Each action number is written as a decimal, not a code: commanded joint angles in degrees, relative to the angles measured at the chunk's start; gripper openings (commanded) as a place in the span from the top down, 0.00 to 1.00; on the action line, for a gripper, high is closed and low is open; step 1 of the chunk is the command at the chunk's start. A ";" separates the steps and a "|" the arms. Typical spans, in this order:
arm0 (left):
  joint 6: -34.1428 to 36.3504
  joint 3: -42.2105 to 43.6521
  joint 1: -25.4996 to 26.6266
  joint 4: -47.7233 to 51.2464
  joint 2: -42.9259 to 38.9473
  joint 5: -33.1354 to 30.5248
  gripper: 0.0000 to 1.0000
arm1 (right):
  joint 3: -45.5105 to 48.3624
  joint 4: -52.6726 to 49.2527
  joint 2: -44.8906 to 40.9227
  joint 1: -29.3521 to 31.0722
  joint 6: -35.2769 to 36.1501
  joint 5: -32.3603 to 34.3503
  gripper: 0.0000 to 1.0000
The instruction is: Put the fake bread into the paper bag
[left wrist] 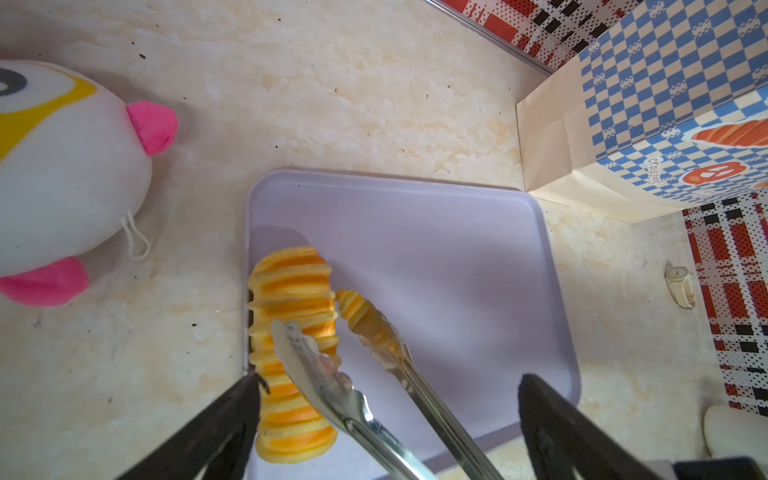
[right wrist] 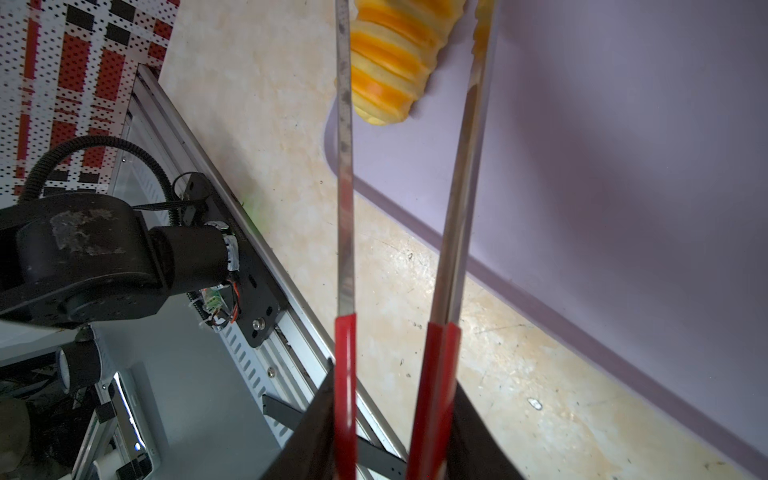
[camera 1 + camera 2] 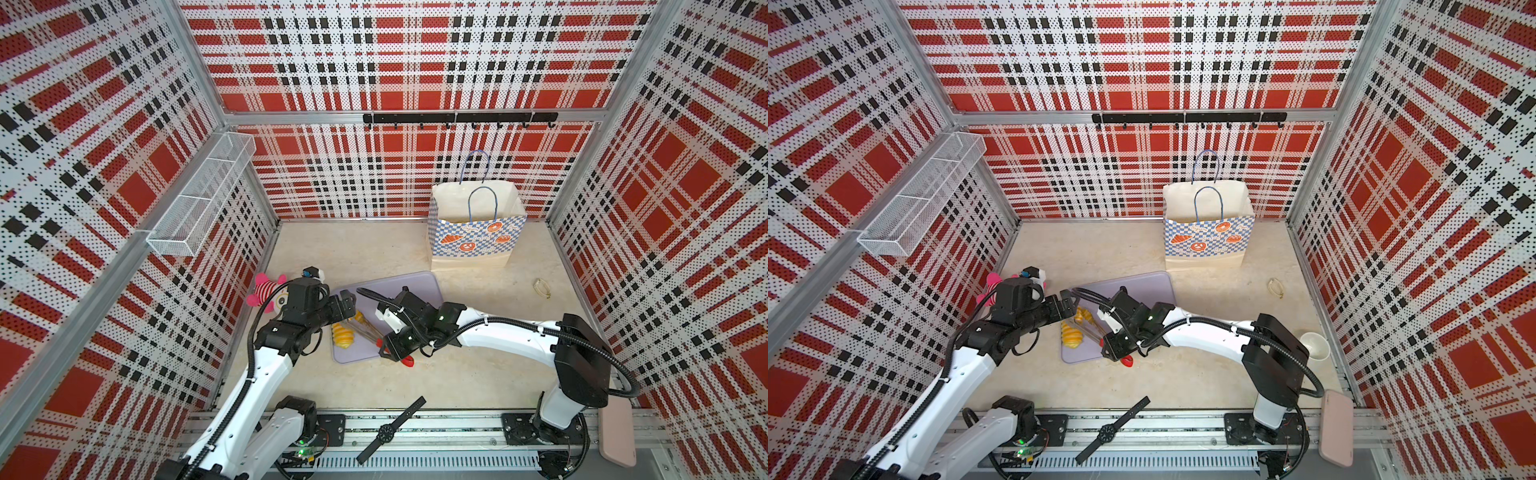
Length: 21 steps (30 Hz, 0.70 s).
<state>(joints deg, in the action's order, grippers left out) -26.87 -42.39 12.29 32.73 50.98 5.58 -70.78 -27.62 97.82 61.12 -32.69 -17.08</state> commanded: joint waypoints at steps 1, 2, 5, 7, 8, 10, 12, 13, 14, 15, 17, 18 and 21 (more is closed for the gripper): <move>0.42 0.64 -0.52 0.40 -0.70 0.12 0.02 | -1.92 2.37 1.61 0.61 -0.43 0.23 0.63; 0.42 0.64 -0.50 0.41 -0.72 0.07 0.02 | -2.21 2.02 1.95 0.75 -0.58 0.76 0.63; 0.37 0.64 -0.51 0.43 -0.77 0.22 0.02 | -3.44 0.83 2.92 1.17 -0.44 2.76 0.64; 0.40 0.64 -0.52 0.41 -0.67 0.21 0.02 | -4.38 0.32 3.70 1.36 -0.26 3.19 0.64; 0.42 0.64 -0.50 0.41 -0.70 0.21 0.02 | -4.77 0.29 4.22 1.45 -0.17 3.27 0.64; 0.42 0.64 -0.60 0.39 -0.55 0.22 0.02 | -5.67 0.07 5.30 1.67 -0.09 2.90 0.64; 0.35 0.64 -0.68 0.32 -0.53 0.30 0.02 | -6.41 -0.18 6.57 1.95 -0.09 2.33 0.64; 0.38 0.64 -0.65 0.37 -0.54 0.24 0.02 | -6.71 -0.33 7.18 2.06 -0.07 2.19 0.64; 0.37 0.65 -0.69 0.40 -0.55 0.30 0.02 | -6.97 -0.54 7.78 2.31 -0.10 2.06 0.64; 0.41 0.64 -0.69 0.37 -0.68 0.30 0.02 | -7.38 -0.71 8.34 2.43 -0.14 1.80 0.64; 0.42 0.64 -0.65 0.33 -0.73 0.35 0.02 | -7.98 -0.87 9.19 2.75 -0.21 1.75 0.64; 0.42 0.64 -0.69 0.32 -0.79 0.32 0.02 | -8.26 -0.88 9.47 2.89 -0.19 1.70 0.65; 0.51 0.64 -0.65 0.32 -0.88 0.45 0.02 | -8.24 -1.03 9.54 3.03 -0.41 1.82 0.70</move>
<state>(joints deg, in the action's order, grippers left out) -26.87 -42.35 11.99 32.75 50.96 5.58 -77.25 -29.15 106.78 63.59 -33.21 -14.72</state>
